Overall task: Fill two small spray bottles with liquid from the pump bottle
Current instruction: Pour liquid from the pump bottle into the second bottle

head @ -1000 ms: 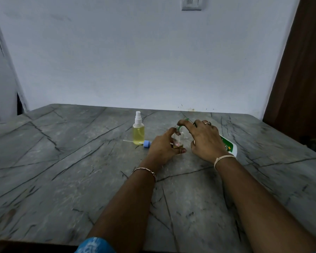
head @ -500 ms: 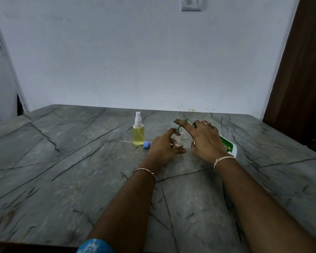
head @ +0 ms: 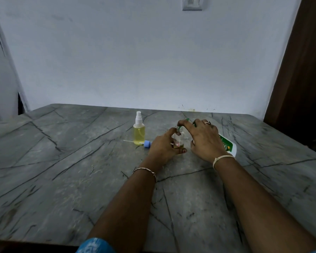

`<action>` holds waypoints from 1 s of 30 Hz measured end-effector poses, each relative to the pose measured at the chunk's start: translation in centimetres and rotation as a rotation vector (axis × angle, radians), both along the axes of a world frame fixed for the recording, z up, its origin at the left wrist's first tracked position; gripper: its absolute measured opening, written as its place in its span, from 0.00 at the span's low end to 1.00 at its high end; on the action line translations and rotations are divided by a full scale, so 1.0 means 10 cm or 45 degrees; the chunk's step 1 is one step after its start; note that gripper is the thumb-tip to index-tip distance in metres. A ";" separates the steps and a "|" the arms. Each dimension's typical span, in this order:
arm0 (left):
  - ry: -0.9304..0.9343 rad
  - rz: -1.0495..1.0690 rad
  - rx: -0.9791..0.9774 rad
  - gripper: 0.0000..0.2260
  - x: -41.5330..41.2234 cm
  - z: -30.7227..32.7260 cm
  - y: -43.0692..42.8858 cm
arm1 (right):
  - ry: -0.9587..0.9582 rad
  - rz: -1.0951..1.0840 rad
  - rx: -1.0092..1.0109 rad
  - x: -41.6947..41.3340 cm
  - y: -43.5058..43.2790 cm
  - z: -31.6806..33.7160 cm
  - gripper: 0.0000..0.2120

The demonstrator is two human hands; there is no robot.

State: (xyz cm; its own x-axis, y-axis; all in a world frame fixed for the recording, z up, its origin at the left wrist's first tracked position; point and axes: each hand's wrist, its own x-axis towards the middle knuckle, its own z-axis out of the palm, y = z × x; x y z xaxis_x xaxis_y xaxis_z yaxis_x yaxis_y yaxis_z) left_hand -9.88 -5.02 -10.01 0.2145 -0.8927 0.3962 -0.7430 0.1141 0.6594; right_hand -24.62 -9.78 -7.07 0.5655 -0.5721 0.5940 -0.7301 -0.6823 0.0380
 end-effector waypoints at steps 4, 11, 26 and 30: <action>-0.001 0.008 -0.011 0.26 -0.01 0.00 0.00 | 0.022 0.011 0.014 -0.04 0.01 0.00 0.36; -0.020 0.006 0.000 0.31 -0.01 0.00 0.00 | -0.029 0.017 0.017 -0.01 0.02 0.03 0.30; -0.007 0.007 0.007 0.31 0.00 -0.01 -0.01 | 0.018 -0.013 0.046 -0.03 0.03 0.04 0.33; -0.009 0.006 0.009 0.32 -0.01 -0.01 -0.02 | -0.018 -0.009 0.022 0.00 0.02 0.04 0.31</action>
State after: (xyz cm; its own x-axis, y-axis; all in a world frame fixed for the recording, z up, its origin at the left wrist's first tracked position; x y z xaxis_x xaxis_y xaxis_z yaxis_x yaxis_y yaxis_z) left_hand -9.95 -5.23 -10.12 0.2162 -0.8945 0.3914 -0.7485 0.1056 0.6547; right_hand -24.63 -9.59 -6.64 0.5533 -0.5863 0.5917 -0.7351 -0.6778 0.0158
